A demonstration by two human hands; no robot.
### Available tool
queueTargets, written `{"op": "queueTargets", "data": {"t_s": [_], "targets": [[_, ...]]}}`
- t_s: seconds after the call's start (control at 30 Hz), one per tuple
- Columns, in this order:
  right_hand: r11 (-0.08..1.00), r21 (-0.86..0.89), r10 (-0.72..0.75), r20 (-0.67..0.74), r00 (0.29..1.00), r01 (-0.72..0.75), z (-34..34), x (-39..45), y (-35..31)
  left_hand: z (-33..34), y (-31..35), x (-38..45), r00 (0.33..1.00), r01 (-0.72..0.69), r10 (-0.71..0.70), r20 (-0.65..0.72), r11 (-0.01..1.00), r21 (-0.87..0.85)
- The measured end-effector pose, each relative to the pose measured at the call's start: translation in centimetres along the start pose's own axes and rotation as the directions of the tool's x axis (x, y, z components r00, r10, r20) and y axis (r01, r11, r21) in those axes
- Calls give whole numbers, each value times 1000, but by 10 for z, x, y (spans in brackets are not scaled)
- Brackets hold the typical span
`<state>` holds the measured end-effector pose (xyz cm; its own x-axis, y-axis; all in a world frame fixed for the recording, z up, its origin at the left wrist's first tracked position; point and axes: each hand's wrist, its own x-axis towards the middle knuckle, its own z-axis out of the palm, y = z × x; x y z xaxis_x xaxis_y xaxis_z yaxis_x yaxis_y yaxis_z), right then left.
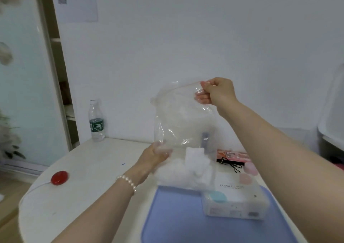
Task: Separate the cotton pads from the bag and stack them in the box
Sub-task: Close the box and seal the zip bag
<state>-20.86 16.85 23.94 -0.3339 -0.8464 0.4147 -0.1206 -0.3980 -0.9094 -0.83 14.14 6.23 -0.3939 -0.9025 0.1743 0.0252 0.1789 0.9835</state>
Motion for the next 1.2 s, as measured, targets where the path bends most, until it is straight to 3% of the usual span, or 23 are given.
{"op": "queueTargets", "data": {"t_s": [0.17, 0.33, 0.43, 0.57, 0.7, 0.87, 0.93, 1.07, 1.2], "targets": [[987, 91, 138, -35, 990, -135, -15, -4, 22, 18, -23, -21, 992, 122, -124, 8, 988, 93], [986, -91, 122, -166, 978, -139, -52, 3, 33, 4, -44, -30, 982, 181, -175, -70, 980, 84], [925, -336, 150, -99, 984, -175, -64, 3, 31, -1, -46, -32, 980, 191, -180, -89, 972, 138], [901, -432, 77, 53, 996, -46, -58, 5, 10, -6, -54, -32, 980, 189, -169, -109, 961, 204], [699, -704, 185, 348, 919, 126, -24, 2, -2, -4, -53, -28, 984, 170, -151, -93, 954, 248], [427, -857, 327, 445, 834, 289, 11, -2, 2, 1, -48, -25, 985, 168, -155, -73, 957, 238], [375, -867, 363, 463, 809, 328, 17, 2, 8, 0, -49, -24, 982, 183, -168, -85, 958, 221], [425, -837, 359, 506, 784, 346, 14, 15, 17, -1, -53, -23, 976, 207, -189, -105, 957, 202], [538, -783, 259, 505, 823, 312, 15, 17, 20, 0, -53, -24, 977, 206, -189, -101, 957, 203]]}}
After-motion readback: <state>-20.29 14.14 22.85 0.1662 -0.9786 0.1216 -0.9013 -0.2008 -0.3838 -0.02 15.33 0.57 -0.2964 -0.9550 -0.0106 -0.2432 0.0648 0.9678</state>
